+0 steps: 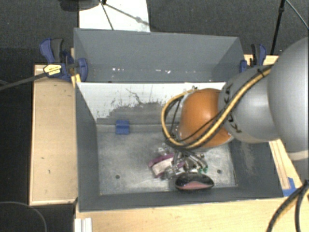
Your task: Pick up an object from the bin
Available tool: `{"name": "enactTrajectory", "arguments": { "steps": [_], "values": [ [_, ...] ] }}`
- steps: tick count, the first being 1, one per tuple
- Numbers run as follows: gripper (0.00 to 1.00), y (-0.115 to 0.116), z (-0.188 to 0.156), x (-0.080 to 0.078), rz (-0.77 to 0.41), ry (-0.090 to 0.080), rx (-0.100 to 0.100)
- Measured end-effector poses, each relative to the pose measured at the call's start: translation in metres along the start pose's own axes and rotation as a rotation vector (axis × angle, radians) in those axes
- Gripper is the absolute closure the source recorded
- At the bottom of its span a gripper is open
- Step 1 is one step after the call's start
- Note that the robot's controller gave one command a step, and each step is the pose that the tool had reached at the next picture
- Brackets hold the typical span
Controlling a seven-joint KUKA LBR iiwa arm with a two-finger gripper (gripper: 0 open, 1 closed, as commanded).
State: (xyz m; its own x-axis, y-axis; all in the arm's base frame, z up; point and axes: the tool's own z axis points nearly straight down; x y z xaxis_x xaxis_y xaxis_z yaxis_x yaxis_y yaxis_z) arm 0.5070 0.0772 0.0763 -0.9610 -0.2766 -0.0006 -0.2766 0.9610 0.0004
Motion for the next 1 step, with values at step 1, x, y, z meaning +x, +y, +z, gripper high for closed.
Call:
{"name": "enactTrajectory", "arguments": {
  "steps": [1],
  "values": [
    [1.0, -0.0071, -0.1289, -0.0096, -0.365, -0.006, 0.002]
  ]
}}
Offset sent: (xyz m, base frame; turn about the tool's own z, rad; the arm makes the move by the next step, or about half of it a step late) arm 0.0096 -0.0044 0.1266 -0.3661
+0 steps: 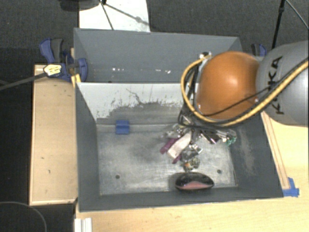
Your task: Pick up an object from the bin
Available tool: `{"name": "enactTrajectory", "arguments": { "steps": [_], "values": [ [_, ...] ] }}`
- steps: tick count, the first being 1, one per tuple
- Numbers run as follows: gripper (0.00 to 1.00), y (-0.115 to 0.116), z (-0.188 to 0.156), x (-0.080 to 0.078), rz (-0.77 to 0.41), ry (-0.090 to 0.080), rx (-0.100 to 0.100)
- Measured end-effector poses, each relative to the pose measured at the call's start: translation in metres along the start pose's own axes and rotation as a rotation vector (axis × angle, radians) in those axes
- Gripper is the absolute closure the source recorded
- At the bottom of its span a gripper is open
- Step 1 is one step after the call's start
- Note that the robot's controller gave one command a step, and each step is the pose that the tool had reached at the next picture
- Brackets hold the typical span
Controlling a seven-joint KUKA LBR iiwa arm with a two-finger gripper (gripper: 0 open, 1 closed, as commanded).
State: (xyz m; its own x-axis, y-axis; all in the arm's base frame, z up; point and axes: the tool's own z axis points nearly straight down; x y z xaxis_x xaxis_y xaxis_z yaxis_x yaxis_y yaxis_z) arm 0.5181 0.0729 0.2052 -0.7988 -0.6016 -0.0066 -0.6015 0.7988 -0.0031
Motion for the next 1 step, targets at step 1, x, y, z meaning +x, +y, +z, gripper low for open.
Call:
{"name": "enactTrajectory", "arguments": {
  "steps": [1],
  "values": [
    [1.0, 0.0104, -0.0011, -0.0463, -0.138, 0.0, -0.003]
  ]
}}
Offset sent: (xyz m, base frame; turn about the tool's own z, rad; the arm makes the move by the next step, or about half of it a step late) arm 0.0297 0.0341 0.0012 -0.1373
